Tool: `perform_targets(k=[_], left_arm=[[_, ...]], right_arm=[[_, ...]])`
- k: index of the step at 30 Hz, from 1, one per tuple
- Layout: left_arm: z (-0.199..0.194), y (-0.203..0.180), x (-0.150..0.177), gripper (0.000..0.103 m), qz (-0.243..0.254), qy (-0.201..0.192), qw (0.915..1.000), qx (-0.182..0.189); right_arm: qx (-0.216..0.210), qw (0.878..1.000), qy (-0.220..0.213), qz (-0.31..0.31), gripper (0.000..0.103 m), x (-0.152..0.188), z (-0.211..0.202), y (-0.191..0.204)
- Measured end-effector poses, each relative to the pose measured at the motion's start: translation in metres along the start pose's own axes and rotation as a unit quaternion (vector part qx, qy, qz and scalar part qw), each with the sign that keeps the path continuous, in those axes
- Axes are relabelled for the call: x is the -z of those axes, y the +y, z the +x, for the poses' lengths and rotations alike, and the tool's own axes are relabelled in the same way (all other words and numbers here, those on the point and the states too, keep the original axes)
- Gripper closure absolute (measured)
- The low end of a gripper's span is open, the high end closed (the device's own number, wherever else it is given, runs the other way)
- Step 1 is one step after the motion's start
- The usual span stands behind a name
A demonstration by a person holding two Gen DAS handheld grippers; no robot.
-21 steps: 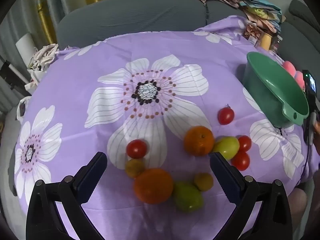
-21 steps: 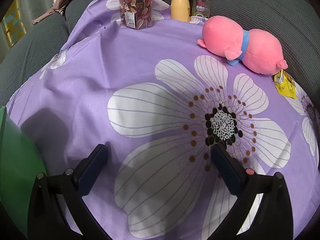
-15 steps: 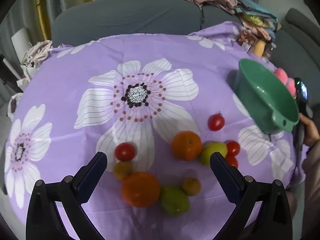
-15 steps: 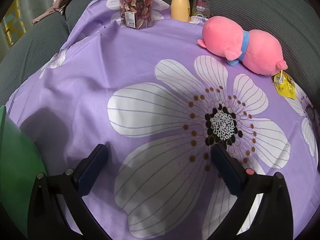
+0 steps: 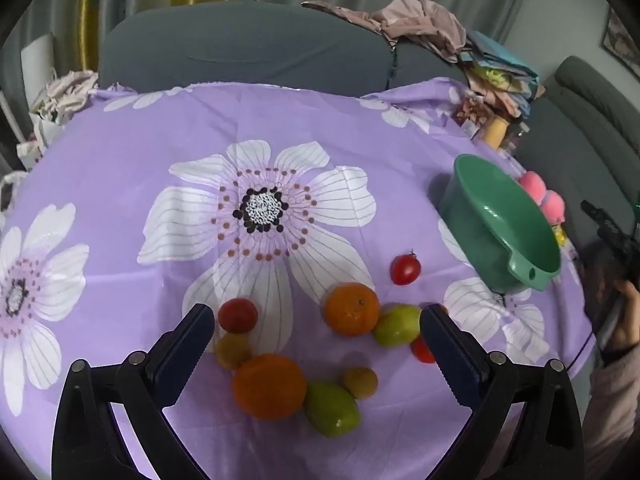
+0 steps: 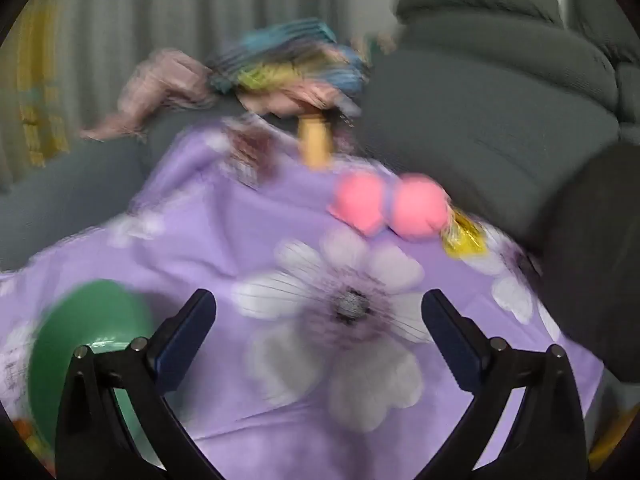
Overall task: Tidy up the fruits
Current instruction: 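Move the right tool toward the large orange among the fruits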
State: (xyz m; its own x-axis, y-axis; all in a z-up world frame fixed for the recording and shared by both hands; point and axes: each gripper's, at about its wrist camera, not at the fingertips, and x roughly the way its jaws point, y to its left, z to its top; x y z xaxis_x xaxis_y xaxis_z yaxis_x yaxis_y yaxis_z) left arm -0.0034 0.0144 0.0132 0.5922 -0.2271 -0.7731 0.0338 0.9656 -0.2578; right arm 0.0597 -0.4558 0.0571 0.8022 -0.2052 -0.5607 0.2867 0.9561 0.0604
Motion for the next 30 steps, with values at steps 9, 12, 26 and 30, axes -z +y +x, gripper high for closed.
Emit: perform_targets(k=[9, 12, 26, 30], left_arm=[[-0.022, 0.030, 0.007, 0.001, -0.044, -0.004, 0.9971, 0.063], [-0.026, 0.040, 0.011, 0.001, -0.055, 0.003, 0.9966, 0.062], [-0.029, 0.053, 0.033, 0.001, -0.042, 0.034, 0.9946, 0.089], [-0.026, 0.052, 0.036, 0.001, -0.026, 0.040, 0.9942, 0.097]], right_arm=[[-0.308, 0.945, 0.007, -0.109, 0.000, 0.041, -0.108, 0.113], [-0.377, 0.914, 0.053, -0.142, 0.000, 0.071, -0.118, 0.155], [-0.453, 0.839, 0.159, -0.256, 0.000, 0.162, -0.130, 0.279], [-0.468, 0.829, 0.181, -0.246, 0.001, 0.164, -0.121, 0.288]])
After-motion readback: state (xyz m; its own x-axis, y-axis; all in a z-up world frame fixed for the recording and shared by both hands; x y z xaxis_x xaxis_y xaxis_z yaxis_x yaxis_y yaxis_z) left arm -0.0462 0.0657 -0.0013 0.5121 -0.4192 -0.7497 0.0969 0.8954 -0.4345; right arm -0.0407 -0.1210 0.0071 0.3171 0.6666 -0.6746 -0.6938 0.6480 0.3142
